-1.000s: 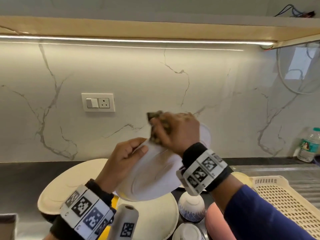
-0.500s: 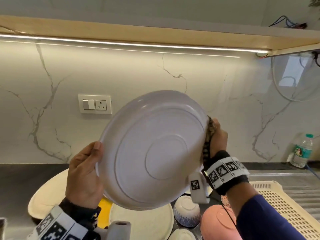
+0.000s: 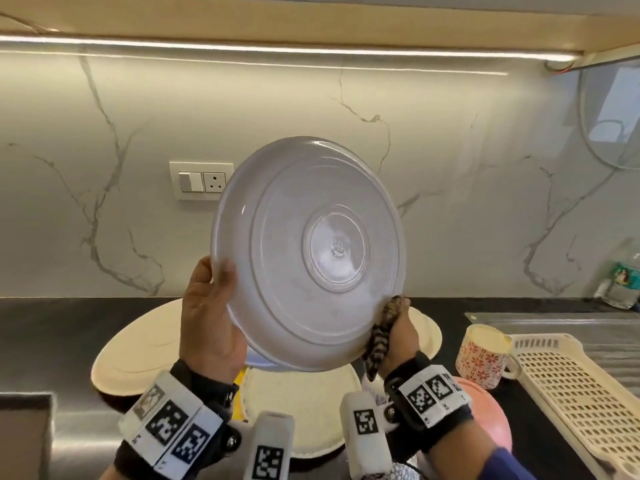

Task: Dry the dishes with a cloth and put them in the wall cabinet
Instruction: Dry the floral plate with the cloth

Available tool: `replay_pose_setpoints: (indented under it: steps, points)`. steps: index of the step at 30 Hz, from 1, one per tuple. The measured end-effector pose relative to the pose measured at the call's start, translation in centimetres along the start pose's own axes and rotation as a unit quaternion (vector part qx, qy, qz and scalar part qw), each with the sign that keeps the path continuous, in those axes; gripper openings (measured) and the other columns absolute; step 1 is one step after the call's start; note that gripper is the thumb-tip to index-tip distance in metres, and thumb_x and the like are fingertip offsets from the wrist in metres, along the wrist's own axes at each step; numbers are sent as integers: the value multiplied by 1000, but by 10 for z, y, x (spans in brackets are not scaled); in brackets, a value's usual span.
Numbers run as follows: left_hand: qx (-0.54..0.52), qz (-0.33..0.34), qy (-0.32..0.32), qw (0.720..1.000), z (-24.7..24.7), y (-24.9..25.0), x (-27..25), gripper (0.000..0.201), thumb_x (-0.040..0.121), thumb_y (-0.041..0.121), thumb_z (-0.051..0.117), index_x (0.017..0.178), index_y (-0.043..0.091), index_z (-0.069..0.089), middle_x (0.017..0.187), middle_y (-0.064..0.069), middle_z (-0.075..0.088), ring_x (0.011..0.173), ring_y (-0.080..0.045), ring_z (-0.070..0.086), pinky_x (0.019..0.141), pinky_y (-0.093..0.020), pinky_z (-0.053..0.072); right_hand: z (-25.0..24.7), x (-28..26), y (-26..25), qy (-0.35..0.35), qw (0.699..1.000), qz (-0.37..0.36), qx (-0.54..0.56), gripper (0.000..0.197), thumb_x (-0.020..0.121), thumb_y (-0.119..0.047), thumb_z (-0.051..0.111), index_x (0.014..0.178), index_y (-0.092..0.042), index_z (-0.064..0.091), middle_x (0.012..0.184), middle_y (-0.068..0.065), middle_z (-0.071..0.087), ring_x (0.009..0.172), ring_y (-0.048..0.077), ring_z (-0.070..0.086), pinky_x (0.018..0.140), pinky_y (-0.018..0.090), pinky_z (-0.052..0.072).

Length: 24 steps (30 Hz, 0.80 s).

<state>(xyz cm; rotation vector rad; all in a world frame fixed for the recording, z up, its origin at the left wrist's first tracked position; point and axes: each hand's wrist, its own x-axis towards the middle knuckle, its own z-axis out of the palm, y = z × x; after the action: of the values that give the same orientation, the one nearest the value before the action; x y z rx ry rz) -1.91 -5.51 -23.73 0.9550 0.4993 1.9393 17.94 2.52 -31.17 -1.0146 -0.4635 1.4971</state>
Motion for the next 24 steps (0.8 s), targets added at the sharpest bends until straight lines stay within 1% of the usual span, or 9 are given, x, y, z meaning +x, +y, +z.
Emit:
replay_pose_setpoints:
  steps: [5, 7, 9, 11, 13, 16, 20, 22, 24]
  points:
    - [44, 31, -16, 998, 0, -2, -25, 32, 77, 15, 61, 108, 23, 58, 99, 6, 70, 94, -12, 66, 73, -24, 55, 3, 3, 9, 25, 999, 3, 29, 59, 93, -57, 33, 128, -13, 52, 123, 2, 58, 114, 26, 54, 104, 44, 39]
    - [52, 47, -31, 997, -2, -3, -30, 30, 76, 19, 69, 105, 27, 64, 101, 7, 71, 97, -11, 65, 76, -23, 54, 7, -3, 18, 31, 998, 30, 36, 59, 94, -57, 32, 132, -15, 47, 126, 3, 55, 117, 29, 52, 100, 48, 42]
    - [61, 51, -44, 996, -4, -5, -34, 35, 65, 27, 78, 99, 31, 71, 100, 8, 72, 97, -9, 65, 79, -22, 52, 15, -15, 30, -2, 994, 100, 38, 59, 92, -62, 31, 127, -17, 46, 126, 2, 54, 112, 34, 53, 80, 52, 51]
    - [107, 61, -48, 991, -7, -9, -39, 31, 65, 27, 68, 95, 37, 72, 96, 11, 72, 94, -6, 65, 79, -22, 51, 27, -27, 45, -98, 979, 175, 28, 59, 92, -63, 29, 130, -21, 46, 128, 8, 55, 96, 38, 61, 55, 53, 54]
    - [172, 69, -67, 980, -8, -11, -44, 30, 67, 31, 63, 94, 42, 71, 93, 15, 72, 90, -4, 64, 79, -22, 50, 36, -39, 56, -157, 964, 214, 5, 59, 95, -58, 26, 135, -18, 43, 129, 17, 55, 76, 38, 68, 47, 50, 54]
    - [233, 79, -92, 965, -22, -5, -46, 29, 70, 32, 61, 96, 43, 70, 90, 17, 71, 85, -3, 63, 74, -19, 50, 34, -47, 67, -205, 935, 288, 15, 67, 96, -54, 27, 138, -3, 40, 111, 29, 61, 75, 43, 68, 51, 51, 55]
    - [313, 107, -98, 939, -47, 12, -45, 15, 74, 33, 59, 87, 35, 68, 83, -6, 68, 74, -17, 58, 66, -29, 47, 17, -57, 73, -192, 927, 321, 6, 63, 95, -45, 34, 129, 6, 48, 132, 30, 47, 116, 43, 52, 91, 57, 42]
    - [362, 126, -111, 917, -62, 20, -46, 17, 77, 32, 57, 90, 25, 65, 83, -5, 67, 71, -17, 56, 64, -27, 46, 9, -66, 79, -222, 921, 322, 12, 69, 81, -57, 49, 117, 0, 62, 121, 27, 58, 101, 41, 61, 85, 60, 46]
    - [389, 124, -122, 905, -77, 26, -48, 22, 78, 30, 56, 98, 25, 61, 86, 19, 67, 74, 1, 58, 67, -17, 46, 3, -71, 91, -241, 912, 329, 48, 67, 61, -54, 73, 106, -6, 62, 108, 23, 57, 91, 37, 63, 75, 59, 51]
